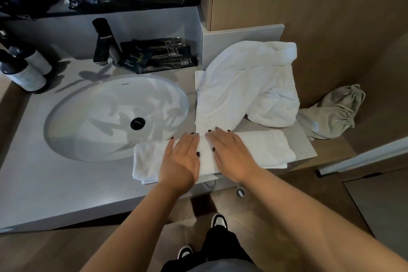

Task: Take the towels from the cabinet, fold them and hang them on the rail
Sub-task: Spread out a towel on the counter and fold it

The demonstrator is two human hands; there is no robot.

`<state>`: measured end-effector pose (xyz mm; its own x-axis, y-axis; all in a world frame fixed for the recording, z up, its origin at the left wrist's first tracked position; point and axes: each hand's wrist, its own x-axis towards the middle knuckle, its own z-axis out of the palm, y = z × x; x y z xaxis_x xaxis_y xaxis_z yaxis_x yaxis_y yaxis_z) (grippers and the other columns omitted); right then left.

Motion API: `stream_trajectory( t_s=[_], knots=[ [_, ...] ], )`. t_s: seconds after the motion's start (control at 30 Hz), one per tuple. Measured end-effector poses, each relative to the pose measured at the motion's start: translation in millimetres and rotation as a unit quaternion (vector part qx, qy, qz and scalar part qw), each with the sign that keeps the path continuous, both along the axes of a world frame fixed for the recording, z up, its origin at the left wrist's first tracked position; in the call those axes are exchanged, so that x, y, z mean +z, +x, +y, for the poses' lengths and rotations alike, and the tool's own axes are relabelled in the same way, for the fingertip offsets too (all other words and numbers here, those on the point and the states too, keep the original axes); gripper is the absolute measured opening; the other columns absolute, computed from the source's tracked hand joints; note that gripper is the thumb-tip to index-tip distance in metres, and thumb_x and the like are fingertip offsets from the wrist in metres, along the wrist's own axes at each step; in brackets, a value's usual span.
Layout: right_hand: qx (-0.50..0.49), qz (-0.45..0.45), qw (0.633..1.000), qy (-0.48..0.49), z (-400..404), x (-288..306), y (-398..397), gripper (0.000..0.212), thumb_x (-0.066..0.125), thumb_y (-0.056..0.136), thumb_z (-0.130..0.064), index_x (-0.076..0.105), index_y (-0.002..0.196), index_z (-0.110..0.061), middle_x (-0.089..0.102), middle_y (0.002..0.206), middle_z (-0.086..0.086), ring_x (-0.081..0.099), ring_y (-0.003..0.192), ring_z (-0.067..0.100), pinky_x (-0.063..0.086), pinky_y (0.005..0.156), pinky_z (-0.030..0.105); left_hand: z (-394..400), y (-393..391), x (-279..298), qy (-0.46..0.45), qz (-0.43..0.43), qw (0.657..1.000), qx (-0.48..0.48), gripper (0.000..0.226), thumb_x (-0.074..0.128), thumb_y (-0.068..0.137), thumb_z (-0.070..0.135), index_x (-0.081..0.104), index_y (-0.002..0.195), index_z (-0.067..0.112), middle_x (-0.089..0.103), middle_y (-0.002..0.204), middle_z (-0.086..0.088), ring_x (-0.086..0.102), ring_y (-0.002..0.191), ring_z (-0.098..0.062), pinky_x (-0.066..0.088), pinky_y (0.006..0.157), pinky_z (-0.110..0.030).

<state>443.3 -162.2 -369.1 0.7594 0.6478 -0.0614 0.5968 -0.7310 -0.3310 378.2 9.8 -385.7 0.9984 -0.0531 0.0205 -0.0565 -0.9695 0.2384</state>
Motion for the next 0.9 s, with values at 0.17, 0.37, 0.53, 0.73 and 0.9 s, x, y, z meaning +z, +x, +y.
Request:
stream_trajectory(
  t_s=[0.17, 0.37, 0.53, 0.73, 0.9],
  knots=[
    [-0.069, -0.026, 0.993, -0.095, -23.9, -19.8, -2.4, 0.072, 0.015, 0.096, -0.056, 0.02, 0.156, -0.016, 0.023, 0.161, 0.009, 0.015, 0.15, 0.03, 0.005, 0.122, 0.046, 19.3, -3.5, -8.1, 0.064, 0.041, 0.995, 0.071, 0.07, 0.022, 0.093, 0.06, 0.035, 0.151, 0.024, 0.041, 0.152, -0.006, 0.027, 0.146, -0.03, 0.006, 0.118, -0.051],
    [-0.152, -0.021, 0.975, -0.158, -61.0, -16.6, 13.0, 0.096, 0.001, 0.083, -0.08, 0.012, 0.157, -0.019, 0.01, 0.164, 0.007, -0.006, 0.152, 0.026, -0.005, 0.121, 0.051, 20.8, -5.1, 0.1, 0.07, 0.063, 0.987, 0.128, 0.082, 0.01, 0.084, 0.078, 0.032, 0.147, 0.031, 0.034, 0.155, -0.005, 0.014, 0.15, -0.032, 0.0, 0.118, -0.059],
    [-0.228, -0.01, 0.955, -0.189, -77.8, -11.0, 14.3, 0.104, 0.0, 0.079, -0.084, 0.011, 0.156, -0.016, 0.006, 0.165, 0.004, -0.009, 0.152, 0.023, -0.003, 0.117, 0.061, 29.6, -6.6, -2.4, 0.058, 0.053, 0.98, 0.184, 0.096, 0.008, 0.077, 0.089, 0.042, 0.139, 0.024, 0.04, 0.15, -0.012, 0.023, 0.145, -0.037, 0.012, 0.12, -0.055],
    [-0.248, 0.008, 0.951, -0.182, -78.4, -11.3, 17.3, 0.105, 0.005, 0.079, -0.085, 0.006, 0.157, -0.014, 0.002, 0.165, 0.003, -0.011, 0.151, 0.02, 0.004, 0.12, 0.057, 32.7, -2.5, 3.8, 0.055, 0.099, 0.967, 0.229, 0.099, 0.012, 0.072, 0.09, 0.036, 0.142, 0.025, 0.033, 0.153, -0.005, 0.016, 0.148, -0.031, 0.021, 0.113, -0.058],
    [-0.227, 0.044, 0.959, -0.161, -81.6, -1.3, 20.4, 0.1, 0.018, 0.083, -0.083, 0.011, 0.156, -0.015, 0.01, 0.163, 0.002, 0.001, 0.151, 0.021, 0.014, 0.117, 0.055, 51.7, -8.7, 2.0, -0.005, 0.053, 0.973, 0.225, 0.087, 0.026, 0.078, 0.085, 0.048, 0.135, 0.023, 0.05, 0.14, -0.003, 0.039, 0.134, -0.027, 0.038, 0.101, -0.05]
  ],
)
